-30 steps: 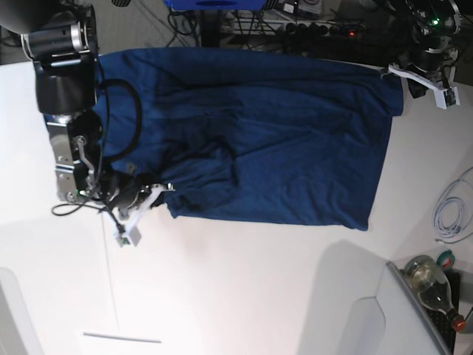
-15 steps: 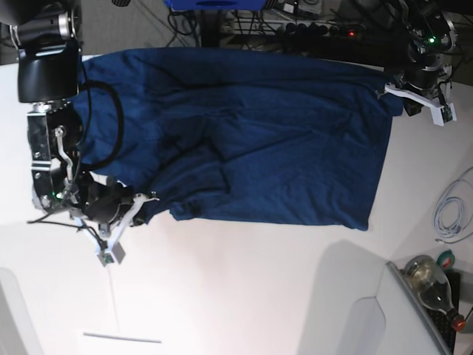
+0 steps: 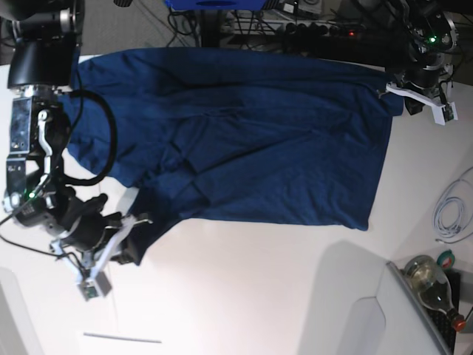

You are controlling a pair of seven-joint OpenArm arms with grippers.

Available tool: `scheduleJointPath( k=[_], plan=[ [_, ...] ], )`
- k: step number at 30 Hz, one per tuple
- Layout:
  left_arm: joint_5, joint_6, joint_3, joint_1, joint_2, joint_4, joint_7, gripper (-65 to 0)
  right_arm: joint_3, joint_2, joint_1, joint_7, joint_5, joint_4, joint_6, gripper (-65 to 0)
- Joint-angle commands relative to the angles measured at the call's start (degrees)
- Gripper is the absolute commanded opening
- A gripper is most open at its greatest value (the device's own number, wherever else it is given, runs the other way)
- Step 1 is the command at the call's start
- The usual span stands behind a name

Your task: Layout the t-shirt on the table in an organized manner, then fold the t-shirt properly

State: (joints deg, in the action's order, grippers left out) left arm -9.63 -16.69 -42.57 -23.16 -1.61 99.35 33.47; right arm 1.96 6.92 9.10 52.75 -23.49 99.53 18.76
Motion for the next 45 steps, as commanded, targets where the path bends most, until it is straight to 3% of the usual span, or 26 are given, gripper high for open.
scheduleJointPath(
  k=[1,7,11,15,17,20,22,25,27,29,31,37,45],
  plan=[
    [-0.4,-0.1,-0.2,-0.2,0.5,1.0,-1.2,-65.0,-1.0,-0.9,0.4,-0.5,-1.1,2.7,0.2,-64.2],
    [-0.1,0.0,-0.6,-0.2,0.5,1.2,-1.2,-65.0,-11.5,-5.6,-2.4,-0.2,-0.9,5.3,0.2,-64.2],
    [5.5,0.0,-0.6,-0.3,0.2,1.2,-1.2,-65.0,-19.8,-8.5,-1.9,-4.2,-0.7,-2.5,0.2,-64.2],
    [7.1,0.0,-0.6,-0.3,0.2,1.3,-1.2,-65.0,-27.0,-10.5,1.1,-8.9,-1.0,-14.1,0.0,-63.2],
    [7.1,-0.1,-0.6,-0.7,0.2,1.1,-1.2,-65.0,-29.5,-11.7,2.6,-8.9,-1.0,-18.9,0.0,-57.6],
    [7.1,-0.1,-0.6,-1.5,0.3,1.2,-1.3,-65.0,-32.7,-11.8,3.0,-6.7,-1.0,-19.1,0.0,-40.5],
    [7.1,-0.1,-0.7,-1.6,0.4,1.2,-1.3,-65.0,-32.9,-10.8,1.8,-6.6,-0.6,-14.8,-0.3,-31.8],
    [6.5,-1.1,-3.9,-2.4,0.4,1.2,-1.3,-65.0,-29.2,-6.8,-0.2,-6.6,-0.6,-9.5,-3.7,-31.1],
    [3.3,-4.9,-7.1,-2.4,0.4,0.8,-1.3,-65.0,-26.6,-5.9,-0.5,-6.7,-0.6,-10.5,-6.4,-30.6],
    [-1.1,-8.8,-11.3,-2.4,0.4,0.8,-1.2,-65.0,-25.3,-5.6,-0.4,-6.8,-0.6,-13.9,-6.5,-30.6],
    [-3.0,-10.1,-13.7,-2.5,0.4,0.8,-1.2,-65.0,-25.4,-5.6,0.5,-8.3,-0.6,-16.9,-6.5,-30.5],
    [-3.3,-10.4,-16.3,-2.7,0.4,0.9,-1.2,-65.0,-25.6,-5.8,2.7,-14.4,-0.6,-29.9,-6.5,-30.8],
    [-3.3,-10.5,-18.1,-2.8,0.4,0.8,-1.2,-65.0,-25.6,-5.7,2.6,-17.0,-0.6,-34.6,-6.4,-31.5]
  ],
)
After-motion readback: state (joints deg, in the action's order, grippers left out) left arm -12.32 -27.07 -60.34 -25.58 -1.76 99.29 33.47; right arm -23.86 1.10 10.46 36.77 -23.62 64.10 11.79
